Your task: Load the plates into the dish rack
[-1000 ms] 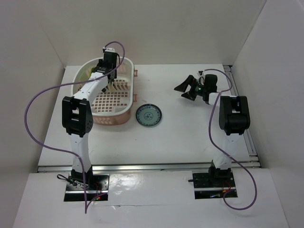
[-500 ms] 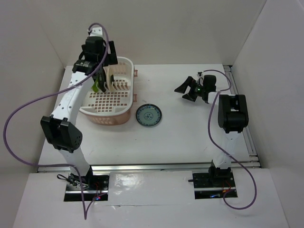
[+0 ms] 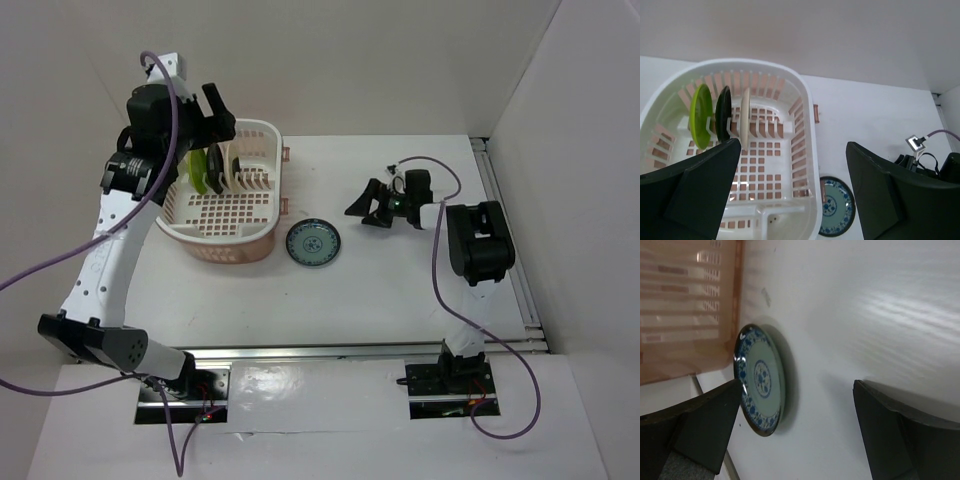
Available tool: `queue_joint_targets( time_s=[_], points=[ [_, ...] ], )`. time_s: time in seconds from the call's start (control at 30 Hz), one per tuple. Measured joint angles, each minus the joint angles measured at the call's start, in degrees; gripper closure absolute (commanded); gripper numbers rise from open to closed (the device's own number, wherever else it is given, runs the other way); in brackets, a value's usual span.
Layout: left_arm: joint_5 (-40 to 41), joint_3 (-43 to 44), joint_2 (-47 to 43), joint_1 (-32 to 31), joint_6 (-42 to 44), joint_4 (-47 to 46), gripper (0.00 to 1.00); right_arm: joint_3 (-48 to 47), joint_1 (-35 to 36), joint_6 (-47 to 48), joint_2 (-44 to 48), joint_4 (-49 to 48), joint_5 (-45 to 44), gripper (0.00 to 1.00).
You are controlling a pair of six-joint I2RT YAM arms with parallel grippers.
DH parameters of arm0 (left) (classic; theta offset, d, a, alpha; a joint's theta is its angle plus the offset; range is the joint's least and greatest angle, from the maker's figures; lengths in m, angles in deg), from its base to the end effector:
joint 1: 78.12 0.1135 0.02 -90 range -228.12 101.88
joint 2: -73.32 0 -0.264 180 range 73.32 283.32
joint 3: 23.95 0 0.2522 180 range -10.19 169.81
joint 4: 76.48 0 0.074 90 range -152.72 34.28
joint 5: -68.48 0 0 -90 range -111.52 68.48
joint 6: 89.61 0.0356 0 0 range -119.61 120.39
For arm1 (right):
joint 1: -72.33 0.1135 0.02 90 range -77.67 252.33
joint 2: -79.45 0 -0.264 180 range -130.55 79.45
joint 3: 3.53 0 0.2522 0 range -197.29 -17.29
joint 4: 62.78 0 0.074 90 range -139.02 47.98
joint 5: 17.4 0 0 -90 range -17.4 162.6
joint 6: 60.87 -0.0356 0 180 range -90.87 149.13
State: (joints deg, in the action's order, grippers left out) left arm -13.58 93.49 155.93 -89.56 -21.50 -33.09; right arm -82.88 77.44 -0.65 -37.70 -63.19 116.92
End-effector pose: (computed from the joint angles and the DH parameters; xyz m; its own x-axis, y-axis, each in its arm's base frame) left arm 0.2961 -0.0549 0.5031 -0.1587 -0.3446 -0.9252 0.0037 0.9369 -0.3496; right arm 0.4149 0.0621 0.1334 -0.8312 0.2824 -0.4789 -0.2348 0.6024 0.7628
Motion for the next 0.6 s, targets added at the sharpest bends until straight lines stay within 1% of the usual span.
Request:
queue_joint_targets(
  time_s=[0.07,0.13,0.33,0.37,0.43,0.5,0.6],
  points=[
    [0.1,-1.9,-0.8,0.0,-1.3,0.6,0.00,1.1,2.1,0.7,0.8,0.2,0.0,0.03],
    [0.3,-2.9,-1.6,0.0,-2.8,1.9,0.00,1.6,4.2,1.3,1.2,0.7,0.0,0.06],
    [0.3,-2.8,-4.8,0.0,-6.6,5.6,0.00,1.7,6.0,2.0,1.2,1.6,-0.1,0.11],
    [0.3,-2.8,-5.7,0.0,-6.8,5.9,0.00,1.9,6.0,2.1,1.3,1.6,-0.3,0.16],
    [0.3,-2.8,-7.2,0.0,-6.8,6.2,0.00,2.1,6.0,2.3,1.3,1.8,-0.7,0.22],
    [0.3,-2.8,-8.4,-0.2,-6.7,6.5,0.00,1.8,6.0,2.6,1.1,3.0,-0.5,0.30],
    [0.1,-2.8,-9.5,-0.5,-6.7,6.7,0.00,0.4,5.9,2.7,-0.5,4.1,1.0,0.31]
  ],
)
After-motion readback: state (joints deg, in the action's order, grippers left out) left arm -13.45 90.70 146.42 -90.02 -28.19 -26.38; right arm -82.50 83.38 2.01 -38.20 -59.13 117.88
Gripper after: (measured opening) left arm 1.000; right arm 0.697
